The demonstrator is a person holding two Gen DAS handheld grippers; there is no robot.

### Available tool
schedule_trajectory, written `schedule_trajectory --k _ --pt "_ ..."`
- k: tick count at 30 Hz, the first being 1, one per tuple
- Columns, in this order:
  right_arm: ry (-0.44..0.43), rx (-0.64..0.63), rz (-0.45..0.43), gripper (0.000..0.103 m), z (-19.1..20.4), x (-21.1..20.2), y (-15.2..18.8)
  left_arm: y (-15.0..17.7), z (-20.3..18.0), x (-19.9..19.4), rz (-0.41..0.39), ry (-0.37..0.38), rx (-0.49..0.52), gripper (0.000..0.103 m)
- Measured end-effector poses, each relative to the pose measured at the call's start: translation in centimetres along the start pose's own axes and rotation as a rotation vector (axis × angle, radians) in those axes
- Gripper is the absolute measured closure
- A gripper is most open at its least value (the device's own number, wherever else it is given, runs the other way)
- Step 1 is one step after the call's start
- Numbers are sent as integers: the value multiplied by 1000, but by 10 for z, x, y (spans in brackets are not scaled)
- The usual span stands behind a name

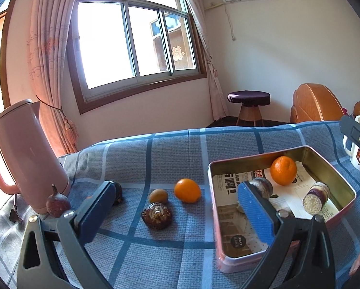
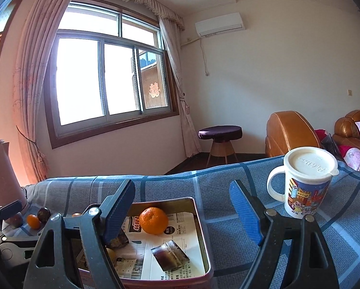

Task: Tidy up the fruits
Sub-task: 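Open both tools and withdraw them from the tin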

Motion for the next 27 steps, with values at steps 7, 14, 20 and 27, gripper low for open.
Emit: schedule_trajectory --k 7,14,20,27 --pt "7 42 20 21 10 -2 8 7 27 6 15 -11 -4 0" --pt "-12 19 35 21 39 -3 14 13 54 17 38 -34 -4 0" --pt "-39 -18 58 21 70 3 21 19 81 31 62 -54 -12 0" --pt "-108 -31 106 21 113 21 30 26 128 55 94 -121 -20 0"
Point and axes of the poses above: each gripper's, at about its wrist camera, not at the fingertips, and x roughly the way its jaws point, z to its left, y to its underside, the point moved 8 cm from there along x, roughly the way its jaws point, and after that the axes turned 13 degrees about -y, right-handed, at the moved point
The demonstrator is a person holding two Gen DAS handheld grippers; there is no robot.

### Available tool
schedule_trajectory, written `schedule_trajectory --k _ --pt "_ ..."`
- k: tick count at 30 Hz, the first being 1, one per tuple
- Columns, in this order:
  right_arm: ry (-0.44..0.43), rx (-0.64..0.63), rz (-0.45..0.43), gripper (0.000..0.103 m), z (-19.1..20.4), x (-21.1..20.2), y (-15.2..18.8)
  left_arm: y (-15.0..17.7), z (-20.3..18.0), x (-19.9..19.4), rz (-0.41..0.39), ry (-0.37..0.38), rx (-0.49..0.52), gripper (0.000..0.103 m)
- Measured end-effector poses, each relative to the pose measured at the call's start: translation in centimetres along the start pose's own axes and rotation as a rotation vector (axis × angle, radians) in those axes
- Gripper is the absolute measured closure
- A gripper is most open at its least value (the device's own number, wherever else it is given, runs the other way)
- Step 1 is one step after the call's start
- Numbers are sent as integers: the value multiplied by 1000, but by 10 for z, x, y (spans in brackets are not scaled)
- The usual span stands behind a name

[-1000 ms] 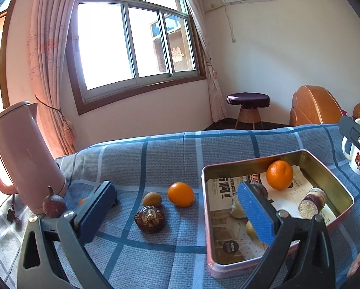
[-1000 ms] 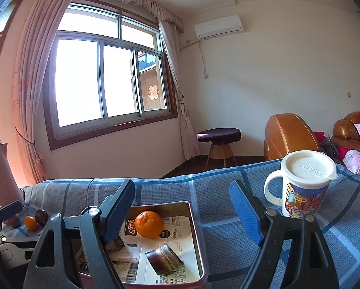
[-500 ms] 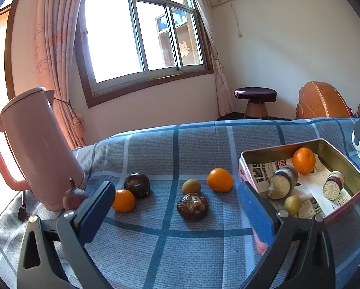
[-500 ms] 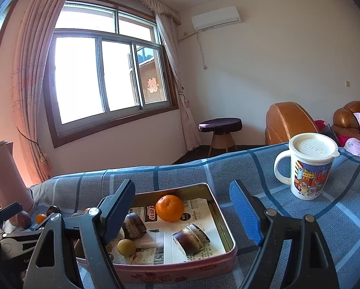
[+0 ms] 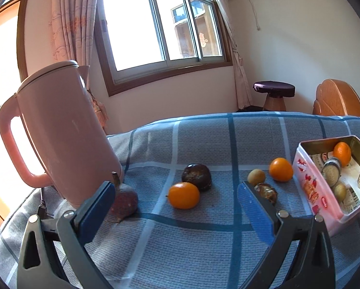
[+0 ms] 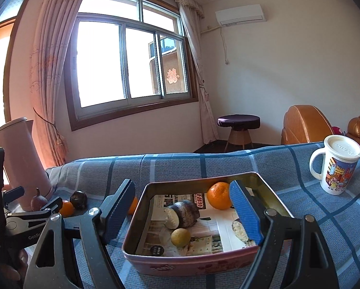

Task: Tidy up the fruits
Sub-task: 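Move the right tool toward the glossy brown round fruit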

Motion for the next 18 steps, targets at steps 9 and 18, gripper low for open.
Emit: schedule_trajectory --k 9,18 --pt "-127 -58 130 27 67 45 17 12 49 46 100 -72 -16 0" --pt "-186 -55 381 41 106 110 48 18 74 67 164 -129 0 0"
Point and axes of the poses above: each gripper's, at about its wrist camera, not at the fingertips, and x roughly the way its jaws point, z to its left, y to its underside, the point moved 8 cm from there along x, roughly the way its jaws point, and after that the axes turned 13 degrees about -y, right-handed, at the moved point
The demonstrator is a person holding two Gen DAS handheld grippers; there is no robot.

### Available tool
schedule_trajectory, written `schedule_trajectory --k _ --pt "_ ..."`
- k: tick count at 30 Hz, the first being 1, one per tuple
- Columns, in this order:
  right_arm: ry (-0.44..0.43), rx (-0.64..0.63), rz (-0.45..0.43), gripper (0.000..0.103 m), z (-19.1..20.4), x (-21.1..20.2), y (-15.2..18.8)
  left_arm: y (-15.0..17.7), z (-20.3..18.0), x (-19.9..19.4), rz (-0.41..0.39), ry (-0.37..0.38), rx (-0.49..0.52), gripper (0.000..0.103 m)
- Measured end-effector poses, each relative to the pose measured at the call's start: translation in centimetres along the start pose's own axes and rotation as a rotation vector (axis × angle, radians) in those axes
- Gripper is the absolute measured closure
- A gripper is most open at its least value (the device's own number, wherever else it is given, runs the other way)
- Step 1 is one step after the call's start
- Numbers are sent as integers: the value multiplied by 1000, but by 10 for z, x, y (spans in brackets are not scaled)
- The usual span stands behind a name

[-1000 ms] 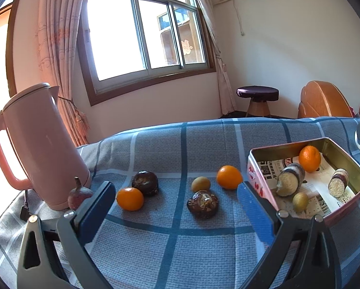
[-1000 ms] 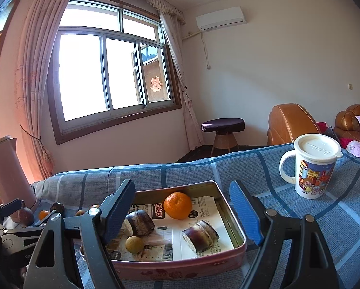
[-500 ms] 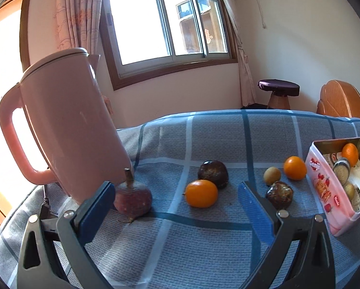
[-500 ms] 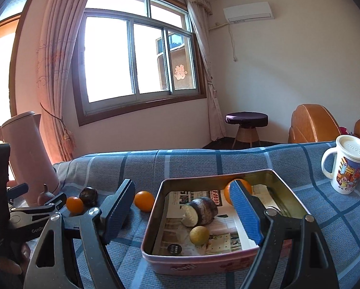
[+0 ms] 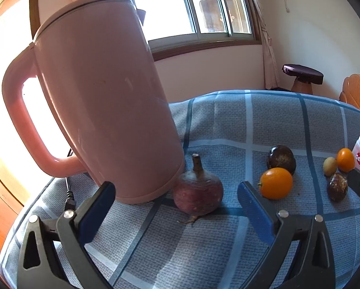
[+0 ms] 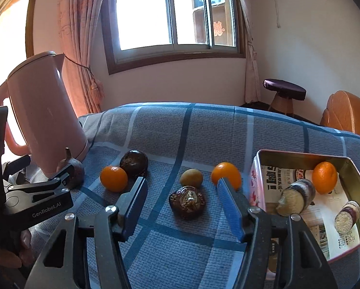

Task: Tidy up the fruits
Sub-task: 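Move the right tool toward the glossy brown round fruit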

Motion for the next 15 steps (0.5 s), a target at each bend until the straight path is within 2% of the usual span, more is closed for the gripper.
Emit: schedule_trajectory --k 1,3,4,9,15 --pt "4 0 32 41 0 7 2 0 0 0 -2 -4 6 0" --pt "1 7 85 55 0 18 6 -1 1 0 -6 -11 14 0" --pt "12 14 115 56 -1 23 9 -2 1 -1 -7 -13 17 0" --pt "60 -14 136 56 -3 30 6 -4 -2 -8 -21 13 24 0" --pt "51 7 138 56 -10 24 8 -4 3 -7 -13 9 14 0"
Point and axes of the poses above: each gripper's, at about its wrist camera, not at the fingertips, and x roughly the way its jaws point, z to its left, y to its underside, the point moved 8 cm from there along x, roughly the way its jaws point, and after that the axes turned 13 degrees about -y, right-handed, at the moved point
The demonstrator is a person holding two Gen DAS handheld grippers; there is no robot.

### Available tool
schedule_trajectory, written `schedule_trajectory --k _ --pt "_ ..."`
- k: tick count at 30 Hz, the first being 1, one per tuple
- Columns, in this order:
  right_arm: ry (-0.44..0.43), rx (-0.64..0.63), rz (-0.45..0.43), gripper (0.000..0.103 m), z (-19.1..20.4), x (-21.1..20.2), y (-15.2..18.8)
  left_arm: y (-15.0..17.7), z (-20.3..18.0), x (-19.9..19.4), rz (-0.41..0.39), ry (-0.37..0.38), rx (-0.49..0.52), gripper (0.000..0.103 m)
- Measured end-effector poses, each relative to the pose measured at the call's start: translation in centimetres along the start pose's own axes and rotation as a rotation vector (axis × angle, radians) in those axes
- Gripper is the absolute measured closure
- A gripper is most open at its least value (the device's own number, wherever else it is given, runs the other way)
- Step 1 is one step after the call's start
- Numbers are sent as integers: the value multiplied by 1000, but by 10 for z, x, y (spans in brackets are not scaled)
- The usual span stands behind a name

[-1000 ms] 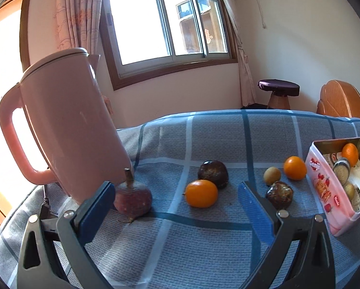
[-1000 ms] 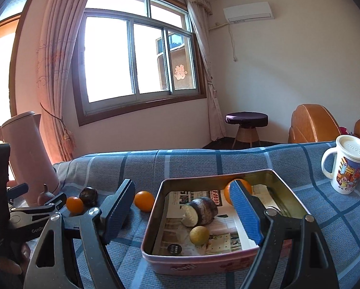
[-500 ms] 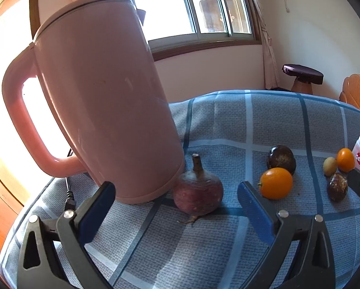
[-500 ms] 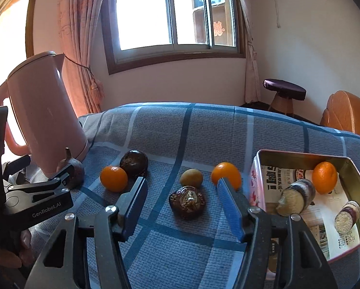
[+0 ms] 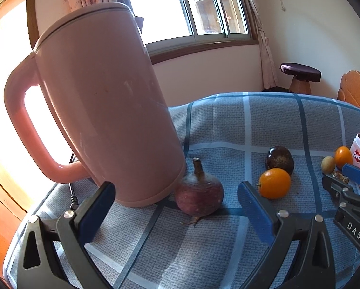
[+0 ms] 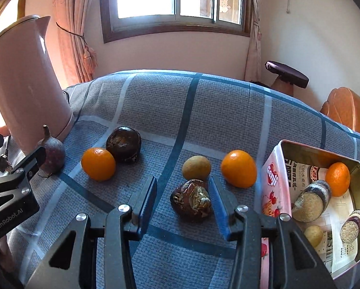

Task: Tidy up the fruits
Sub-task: 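Move the right tool toward the glossy brown round fruit, then grasp the glossy brown fruit with the right tool while the left tool grasps a small orange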

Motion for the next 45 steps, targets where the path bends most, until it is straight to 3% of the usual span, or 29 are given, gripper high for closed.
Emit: schedule_trajectory --k 3,8,11,15,19,22,25,27,30,35,39,41,45 --pt "-32 20 5 57 -4 -3 3 1 2 2 9 2 -11 0" --pt "11 -5 33 56 -5 6 -2 1 3 -1 6 13 -13 0" --pt "8 13 98 55 -9 21 1 2 4 0 11 14 -12 0" --pt "-25 35 91 54 -10 19 2 2 3 2 20 15 -11 0" --pt "-68 51 76 61 -8 13 6 1 2 2 14 18 -9 0" --pt "-78 40 15 61 -3 -2 5 2 -1 1 11 20 -4 0" --pt "-84 2 -126 61 9 -33 1 4 -4 2 15 33 -1 0" --pt "-58 -29 -221 61 15 -54 -1 3 -7 1 13 62 -6 0" --pt "-10 -64 -295 61 19 -71 -2 1 -16 -6 -8 131 -14 0" --pt "28 -59 -335 61 10 -79 -6 -1 -39 -15 -30 246 -7 2" --pt "34 -33 -343 61 -2 -83 -8 1 -66 -20 2 328 37 18" --pt "34 -27 -347 61 -5 -83 -9 -1 -80 -21 6 349 62 19" --pt "20 10 -346 61 -14 -83 -10 -9 -107 -12 44 361 115 32"
Point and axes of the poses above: each gripper's, at about its wrist camera, not at the fingertips, and x roughly the way its jaws point, z to its left, y to its underside, the point moved 8 cm from there along x, roughly the way its jaws point, and after that the axes turned 13 degrees about -y, right-handed, at the moved point
